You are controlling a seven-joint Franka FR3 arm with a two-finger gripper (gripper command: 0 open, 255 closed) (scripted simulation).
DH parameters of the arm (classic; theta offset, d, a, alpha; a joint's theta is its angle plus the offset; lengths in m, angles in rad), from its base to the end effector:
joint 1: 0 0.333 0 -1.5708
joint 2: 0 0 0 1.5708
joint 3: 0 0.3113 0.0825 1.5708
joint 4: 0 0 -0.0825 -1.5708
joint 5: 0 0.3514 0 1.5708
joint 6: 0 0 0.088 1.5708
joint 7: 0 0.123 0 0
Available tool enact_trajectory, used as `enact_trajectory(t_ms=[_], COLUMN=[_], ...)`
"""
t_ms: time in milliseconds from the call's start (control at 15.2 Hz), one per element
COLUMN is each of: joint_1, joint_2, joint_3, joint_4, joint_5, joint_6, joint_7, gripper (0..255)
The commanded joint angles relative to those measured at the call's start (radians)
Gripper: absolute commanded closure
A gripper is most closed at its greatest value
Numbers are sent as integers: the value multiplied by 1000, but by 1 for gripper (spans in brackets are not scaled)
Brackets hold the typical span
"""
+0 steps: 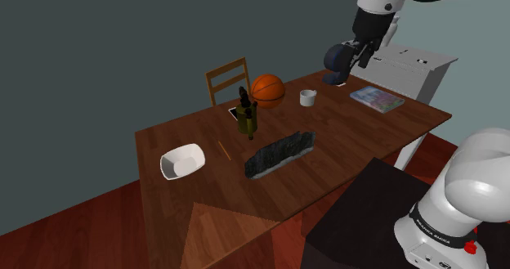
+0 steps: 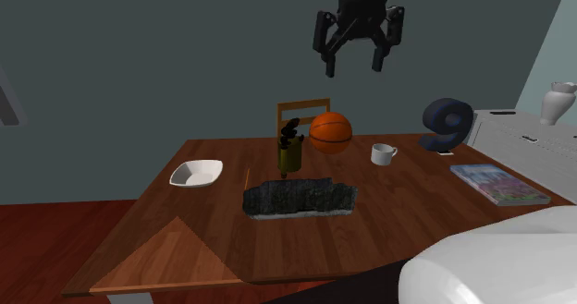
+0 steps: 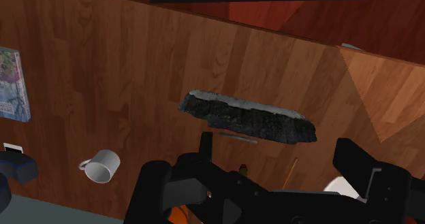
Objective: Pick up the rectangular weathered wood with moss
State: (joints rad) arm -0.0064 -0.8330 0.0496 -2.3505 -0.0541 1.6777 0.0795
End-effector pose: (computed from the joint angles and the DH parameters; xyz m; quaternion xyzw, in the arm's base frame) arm 0.2781 0.0111 0.5972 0.9955 -0.0240 0.0820 0.0410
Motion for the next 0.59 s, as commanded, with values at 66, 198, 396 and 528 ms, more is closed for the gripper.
enact_trajectory(t_ms=[66, 198, 396, 528], joint_1=[9, 27, 54, 73], joint_2=[22, 70, 155, 219], joint_3=[-20, -59, -114, -148], joint_4=[-12, -30, -43, -44], joint_5=[-6, -16, -27, -30], joint_6=[29, 86, 168, 221], joint_7=[-41, -122, -244, -326], gripper=[0, 0, 0, 0])
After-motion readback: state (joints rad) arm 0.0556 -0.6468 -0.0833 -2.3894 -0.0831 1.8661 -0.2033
